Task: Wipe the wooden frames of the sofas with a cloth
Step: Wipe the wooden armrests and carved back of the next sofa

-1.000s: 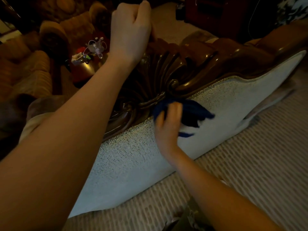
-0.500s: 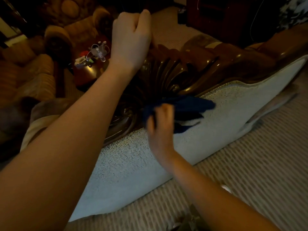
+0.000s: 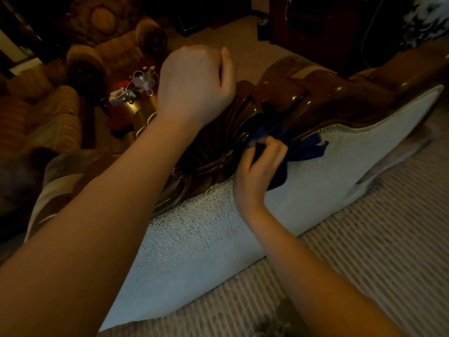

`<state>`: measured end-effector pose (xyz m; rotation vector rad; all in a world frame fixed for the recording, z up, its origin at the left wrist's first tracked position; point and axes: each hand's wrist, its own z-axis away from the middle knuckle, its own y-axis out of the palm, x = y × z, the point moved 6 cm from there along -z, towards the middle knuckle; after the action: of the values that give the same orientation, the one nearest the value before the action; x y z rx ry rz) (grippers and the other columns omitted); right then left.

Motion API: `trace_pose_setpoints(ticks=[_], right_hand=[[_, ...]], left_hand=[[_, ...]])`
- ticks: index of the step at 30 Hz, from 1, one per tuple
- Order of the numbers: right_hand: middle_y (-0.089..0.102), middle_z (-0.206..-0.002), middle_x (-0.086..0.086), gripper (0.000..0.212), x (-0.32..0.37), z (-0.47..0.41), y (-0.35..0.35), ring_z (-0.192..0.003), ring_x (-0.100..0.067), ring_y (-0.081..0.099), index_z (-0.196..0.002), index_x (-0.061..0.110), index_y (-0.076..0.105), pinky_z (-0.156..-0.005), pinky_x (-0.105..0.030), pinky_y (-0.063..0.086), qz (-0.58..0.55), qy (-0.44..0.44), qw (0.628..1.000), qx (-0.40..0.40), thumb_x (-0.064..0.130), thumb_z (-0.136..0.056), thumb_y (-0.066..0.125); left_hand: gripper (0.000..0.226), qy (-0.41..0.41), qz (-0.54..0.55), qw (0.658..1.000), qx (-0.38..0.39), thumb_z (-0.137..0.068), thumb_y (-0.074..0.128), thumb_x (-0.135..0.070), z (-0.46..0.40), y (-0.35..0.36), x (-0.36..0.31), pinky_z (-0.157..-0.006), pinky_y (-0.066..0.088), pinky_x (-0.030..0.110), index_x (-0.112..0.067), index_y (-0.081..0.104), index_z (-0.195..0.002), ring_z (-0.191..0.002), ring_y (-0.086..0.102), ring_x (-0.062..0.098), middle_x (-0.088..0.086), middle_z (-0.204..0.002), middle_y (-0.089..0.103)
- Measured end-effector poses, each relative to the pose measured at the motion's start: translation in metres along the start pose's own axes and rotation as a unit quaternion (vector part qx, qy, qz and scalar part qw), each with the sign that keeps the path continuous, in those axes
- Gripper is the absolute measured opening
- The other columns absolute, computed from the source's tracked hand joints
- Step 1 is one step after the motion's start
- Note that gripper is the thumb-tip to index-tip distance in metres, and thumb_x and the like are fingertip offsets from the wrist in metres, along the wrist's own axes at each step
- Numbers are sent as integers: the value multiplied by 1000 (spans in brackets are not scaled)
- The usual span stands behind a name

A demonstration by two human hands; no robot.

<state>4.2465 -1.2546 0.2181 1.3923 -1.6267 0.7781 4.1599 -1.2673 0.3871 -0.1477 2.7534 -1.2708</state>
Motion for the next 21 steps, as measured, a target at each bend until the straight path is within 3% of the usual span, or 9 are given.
trace_pose_setpoints(ticks=[3,5,8,11,15,19,21], right_hand=[[47,-99,-22,21,-13,-13,-4,-90,-10,41,-98,-9,53,-87,-7,31,26,-41,997,61,6,-87,42],[49,-100,-26,23,-27,-45,-15,-91,-14,42,-100,-11,53,-87,-10,32,59,-44,997,35,4,-87,43],[49,-102,-21,20,-35,-77,-31,-88,-10,44,-102,-7,54,-82,-7,33,35,27,997,-65,6,-90,46],[44,-101,-9,14,-13,-48,-11,-86,-8,46,-100,-3,55,-80,-10,37,-5,49,998,-39,7,-92,51],[45,-98,-11,17,-9,-26,-3,-85,9,39,-97,-2,56,-82,-1,30,-14,-49,995,87,11,-92,47],[51,-97,-23,12,-23,-76,-19,-90,-15,46,-102,3,52,-87,-9,31,41,-173,978,111,11,-95,47],[52,-97,-24,16,-25,-104,-24,-91,-14,47,-103,-2,55,-87,-8,31,38,-152,985,74,9,-95,45]], left_hand=[[42,9,-33,999,-2,-98,27,-28,1,0,-3,-58,32,29,-11,54,-71,-56,44,19,6,-65,49],[40,9,-38,999,2,-98,27,-28,1,0,-4,-59,32,30,-13,52,-71,-57,44,19,7,-65,49],[41,0,-44,999,-5,-98,28,-27,1,-1,-3,-59,31,30,-11,51,-69,-56,44,20,7,-64,49],[39,-22,-39,999,-4,-98,29,-28,0,-1,-1,-60,29,28,-13,51,-70,-55,41,18,7,-64,49],[37,-41,-19,999,-6,-99,32,-25,0,-2,2,-51,25,24,-15,48,-67,-48,33,8,2,-60,45],[40,-62,22,998,-13,-99,33,-24,0,-2,7,-47,21,18,-12,51,-64,-45,33,6,-4,-53,40],[38,-75,38,996,-23,-99,35,-22,0,-3,8,-48,22,15,-14,49,-64,-45,34,4,-9,-53,37]])
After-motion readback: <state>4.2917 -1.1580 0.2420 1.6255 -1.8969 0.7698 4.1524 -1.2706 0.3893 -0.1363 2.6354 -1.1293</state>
